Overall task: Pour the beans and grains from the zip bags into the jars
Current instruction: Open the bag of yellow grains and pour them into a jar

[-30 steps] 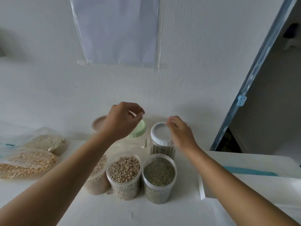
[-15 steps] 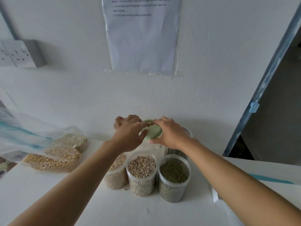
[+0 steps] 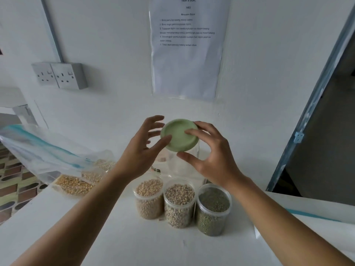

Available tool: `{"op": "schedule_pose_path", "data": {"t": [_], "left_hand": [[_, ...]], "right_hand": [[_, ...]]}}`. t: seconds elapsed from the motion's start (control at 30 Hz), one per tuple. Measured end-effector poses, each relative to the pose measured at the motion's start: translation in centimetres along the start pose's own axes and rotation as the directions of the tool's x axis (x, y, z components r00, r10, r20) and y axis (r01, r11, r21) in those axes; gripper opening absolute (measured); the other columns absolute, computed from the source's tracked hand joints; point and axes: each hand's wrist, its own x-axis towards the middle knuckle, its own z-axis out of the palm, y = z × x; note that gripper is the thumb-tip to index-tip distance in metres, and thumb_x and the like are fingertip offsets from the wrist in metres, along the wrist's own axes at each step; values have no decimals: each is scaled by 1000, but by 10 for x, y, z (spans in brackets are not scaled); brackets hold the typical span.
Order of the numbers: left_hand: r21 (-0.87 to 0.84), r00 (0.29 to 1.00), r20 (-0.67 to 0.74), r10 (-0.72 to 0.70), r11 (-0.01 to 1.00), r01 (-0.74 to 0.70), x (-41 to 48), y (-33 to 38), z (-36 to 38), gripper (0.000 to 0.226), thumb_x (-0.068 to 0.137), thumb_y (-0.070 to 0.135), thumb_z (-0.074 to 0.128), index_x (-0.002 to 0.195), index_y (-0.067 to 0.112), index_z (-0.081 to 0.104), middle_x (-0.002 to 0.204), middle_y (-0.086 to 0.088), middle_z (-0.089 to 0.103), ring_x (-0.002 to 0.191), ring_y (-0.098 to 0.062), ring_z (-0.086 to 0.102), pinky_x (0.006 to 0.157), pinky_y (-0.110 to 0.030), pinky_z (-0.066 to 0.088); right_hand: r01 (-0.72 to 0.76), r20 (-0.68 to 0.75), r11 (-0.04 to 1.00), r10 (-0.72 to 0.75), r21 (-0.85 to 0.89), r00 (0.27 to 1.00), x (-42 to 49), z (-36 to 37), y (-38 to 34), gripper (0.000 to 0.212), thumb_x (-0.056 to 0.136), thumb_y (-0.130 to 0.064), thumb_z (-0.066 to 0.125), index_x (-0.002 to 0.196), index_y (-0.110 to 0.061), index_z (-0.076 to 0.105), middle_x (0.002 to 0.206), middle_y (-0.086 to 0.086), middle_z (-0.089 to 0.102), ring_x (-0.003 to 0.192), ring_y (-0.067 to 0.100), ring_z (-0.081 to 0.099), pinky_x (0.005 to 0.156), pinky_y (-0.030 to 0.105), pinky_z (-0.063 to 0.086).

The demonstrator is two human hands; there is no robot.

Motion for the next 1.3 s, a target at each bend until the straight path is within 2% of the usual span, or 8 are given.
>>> {"op": "schedule_pose_path", "data": {"t": [0.3,0.47,0.63,0.73,0.83,1.0,1.13,1.3], "left_hand": [[-245,956,267,-124,950,192,-93,-8,-60,49,98,53,45,139,27,54,133,7,66,127,-12,60,104,-28,49],[-259,887,439,-142,926,276,-130,-44,-79,43,105,34,44,147,29,42,142,17,59,135,-7,53,107,-22,44],[-174,815,554,-171,933,314,-155,-89,-88,68,95,32,67,153,35,32,150,17,51,141,-8,46,114,-32,43],[-74,810,557,-186,960,271,-164,-110,-85,81,90,31,78,155,37,30,151,19,48,141,-7,45,118,-43,40],[-64,826,541,-158,972,228,-162,-118,-80,87,83,27,85,153,33,34,147,18,51,139,-8,47,117,-38,41],[-137,881,463,-97,974,180,-165,-125,-59,92,74,9,92,149,16,40,139,3,59,132,-21,54,106,-31,48],[-150,915,397,-70,979,140,-167,-134,-49,89,70,7,93,144,9,43,131,5,61,124,-21,58,98,-28,50],[-69,870,481,-110,984,163,-154,-144,-52,84,67,19,97,138,17,52,128,3,63,122,-22,60,99,-38,52]], "right_hand": [[-197,269,911,100,362,958,-36,43,-70,43,76,-32,88,114,-18,73,129,-4,59,128,17,57,101,36,53],[-308,406,895,163,322,899,-63,71,-76,45,75,-26,91,115,-19,72,133,-3,56,133,14,54,108,37,49],[-367,551,921,242,129,799,-86,93,-84,52,75,-23,88,118,-30,61,132,-9,49,121,17,56,99,48,52],[-364,629,931,268,26,730,-92,99,-95,65,78,-28,85,132,-36,50,133,-12,44,122,10,51,101,41,49],[-406,595,911,367,-73,715,-86,111,-110,73,82,-64,73,143,-40,41,139,-18,39,132,2,41,112,38,39],[-197,529,893,405,-406,746,-80,144,-126,80,84,-77,57,145,-27,44,138,-3,40,132,19,34,110,39,37],[-190,422,936,307,-297,853,-86,154,-116,63,75,-59,74,126,-24,61,116,-6,50,115,18,45,98,40,45],[-206,587,978,182,-27,789,-74,143,-100,53,66,-46,83,114,-31,67,107,-10,54,107,13,52,94,38,45]]}}
